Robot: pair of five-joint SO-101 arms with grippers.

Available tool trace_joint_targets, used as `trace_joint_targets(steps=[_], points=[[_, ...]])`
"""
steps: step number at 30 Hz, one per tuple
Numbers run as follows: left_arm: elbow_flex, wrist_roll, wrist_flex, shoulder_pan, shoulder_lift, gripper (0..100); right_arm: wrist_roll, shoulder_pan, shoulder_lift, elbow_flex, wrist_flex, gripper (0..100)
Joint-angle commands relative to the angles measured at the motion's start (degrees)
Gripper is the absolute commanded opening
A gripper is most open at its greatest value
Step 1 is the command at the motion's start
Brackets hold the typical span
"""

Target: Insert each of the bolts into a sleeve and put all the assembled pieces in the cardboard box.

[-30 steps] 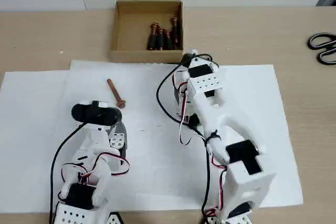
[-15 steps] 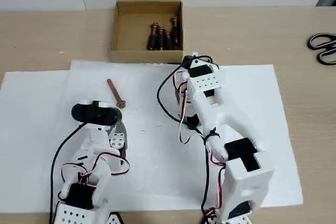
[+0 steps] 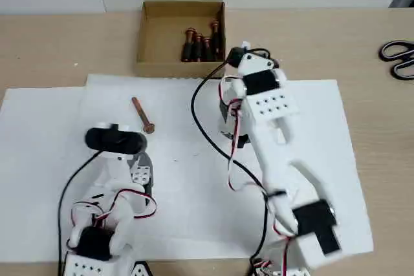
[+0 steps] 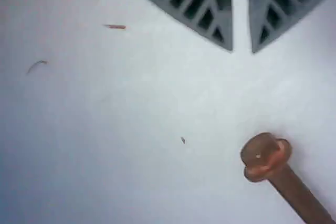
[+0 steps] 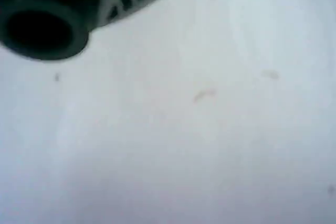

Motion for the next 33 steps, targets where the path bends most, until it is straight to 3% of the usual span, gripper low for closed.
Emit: trace_joint_targets(steps=[1,6,11,15,20,26,30,33], points=[[-8.7,-0.2,4.9,-0.4,0.0,1,0.4,1.7,-8.2,-2.4,3.6,0.3],[-16.4,-0.2,5.5,-2.4,10.4,1,0.4,5.1,-13.6,-0.3,4.4,0.3],[-33.5,-0.2,4.7,-8.6,34.2,1,1.1,8.1,-17.2,5.7,4.1,0.3],[-48.7,-1.4,9.0,-10.2,51.8,1,1.8,9.5,-19.9,9.4,3.7,0.3],[-60.9,-15.3,11.4,-10.4,67.6,1,1.8,11.7,-23.6,12.4,3.7,0.3],[-67.4,-32.7,10.8,-11.0,75.0,1,1.8,15.7,-28.0,19.1,3.7,0.3],[-68.5,-31.1,10.5,-11.0,78.9,1,1.8,17.1,-31.3,25.2,1.9,0.3],[-69.0,-23.7,10.2,-11.3,84.5,1,1.8,17.2,-35.2,29.6,-0.5,0.3]])
